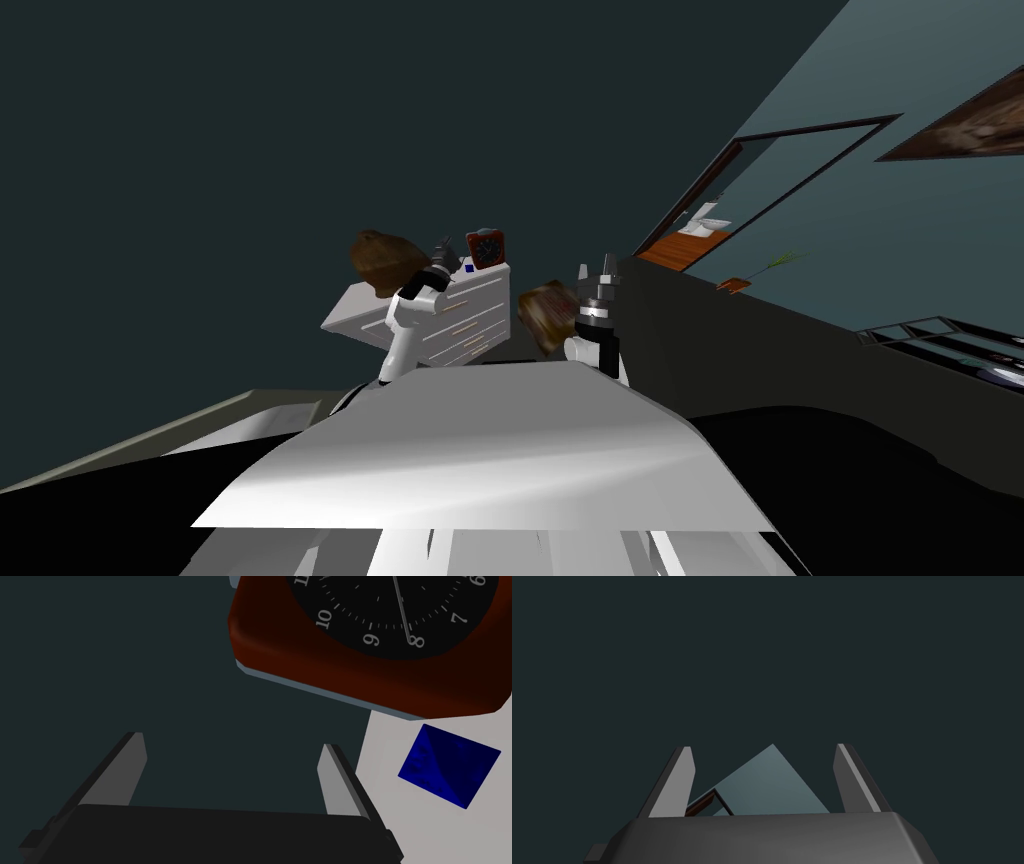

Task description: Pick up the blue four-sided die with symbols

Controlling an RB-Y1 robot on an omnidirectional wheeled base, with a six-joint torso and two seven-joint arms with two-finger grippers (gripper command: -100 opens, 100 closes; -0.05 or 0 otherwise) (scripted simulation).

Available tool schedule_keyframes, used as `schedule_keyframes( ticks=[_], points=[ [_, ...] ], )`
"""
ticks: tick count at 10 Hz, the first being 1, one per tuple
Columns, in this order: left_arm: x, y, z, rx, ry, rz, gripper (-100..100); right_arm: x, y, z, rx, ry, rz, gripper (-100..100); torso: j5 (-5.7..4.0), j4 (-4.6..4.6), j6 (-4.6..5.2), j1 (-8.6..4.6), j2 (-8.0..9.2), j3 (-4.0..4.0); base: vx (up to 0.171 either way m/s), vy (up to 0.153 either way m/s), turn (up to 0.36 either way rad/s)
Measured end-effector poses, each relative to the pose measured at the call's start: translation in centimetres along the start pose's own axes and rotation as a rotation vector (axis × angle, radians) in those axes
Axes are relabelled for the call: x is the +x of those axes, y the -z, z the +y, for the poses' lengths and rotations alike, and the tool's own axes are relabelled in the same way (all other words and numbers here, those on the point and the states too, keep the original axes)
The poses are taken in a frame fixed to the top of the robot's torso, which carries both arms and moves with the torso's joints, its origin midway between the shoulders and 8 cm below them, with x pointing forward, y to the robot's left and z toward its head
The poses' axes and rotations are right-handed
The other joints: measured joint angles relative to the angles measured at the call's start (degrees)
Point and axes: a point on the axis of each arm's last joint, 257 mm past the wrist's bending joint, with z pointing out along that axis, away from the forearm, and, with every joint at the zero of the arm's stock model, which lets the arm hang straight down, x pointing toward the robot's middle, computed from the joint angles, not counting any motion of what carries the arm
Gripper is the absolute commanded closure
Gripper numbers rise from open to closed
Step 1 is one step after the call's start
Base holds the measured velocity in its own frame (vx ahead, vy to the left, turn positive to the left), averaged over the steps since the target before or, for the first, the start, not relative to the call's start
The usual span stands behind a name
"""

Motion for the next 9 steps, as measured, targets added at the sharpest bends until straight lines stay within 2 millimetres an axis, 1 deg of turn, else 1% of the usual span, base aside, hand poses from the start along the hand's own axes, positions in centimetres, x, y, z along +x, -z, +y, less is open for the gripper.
schedule_keyframes(
  ticks=[2, 3, 4, 6, 8, 9],
  points=[
    [0.1, -1.1, 0.4, -0.044, 0.022, 0.002, -100, 0.0, 0.0, 0.0, 0.0, 0.0, 0.0, 0, 0.0, -0.01, 0.0, 0.02, -0.03, -0.02, 0.006, 0.013, 0.0],
    [0.0, -1.3, 0.8, -0.062, 0.025, -0.003, -100, 0.0, 0.0, 0.0, 0.0, 0.0, 0.0, 0, 0.0, 0.0, 0.0, 0.0, -0.01, -0.01, 0.004, 0.017, 0.012],
    [0.2, -1.9, 0.7, -0.077, 0.037, 0.002, -100, 0.0, 0.0, 0.0, 0.0, 0.0, 0.0, 0, 0.0, 0.0, 0.0, 0.02, -0.01, -0.01, 0.006, 0.017, 0.001],
    [0.1, -2.2, 1.4, -0.121, 0.05, -0.006, -100, 0.0, 0.0, 0.0, 0.0, 0.0, 0.0, 0, 0.0, 0.0, 0.0, 0.0, 0.0, 0.0, 0.004, 0.011, 0.005],
    [0.3, -3.1, 1.7, -0.16, 0.072, -0.005, -100, 0.0, 0.0, 0.0, 0.0, 0.0, 0.0, 0, 0.0, -0.01, 0.0, 0.01, -0.02, -0.01, 0.007, 0.01, 0.0],
    [0.2, -3.1, 2.1, -0.181, 0.075, -0.011, -100, 0.0, 0.0, 0.0, 0.0, 0.0, 0.0, 0, 0.0, 0.0, -0.01, -0.01, 0.0, 0.0, 0.009, 0.016, 0.01]
  ],
)
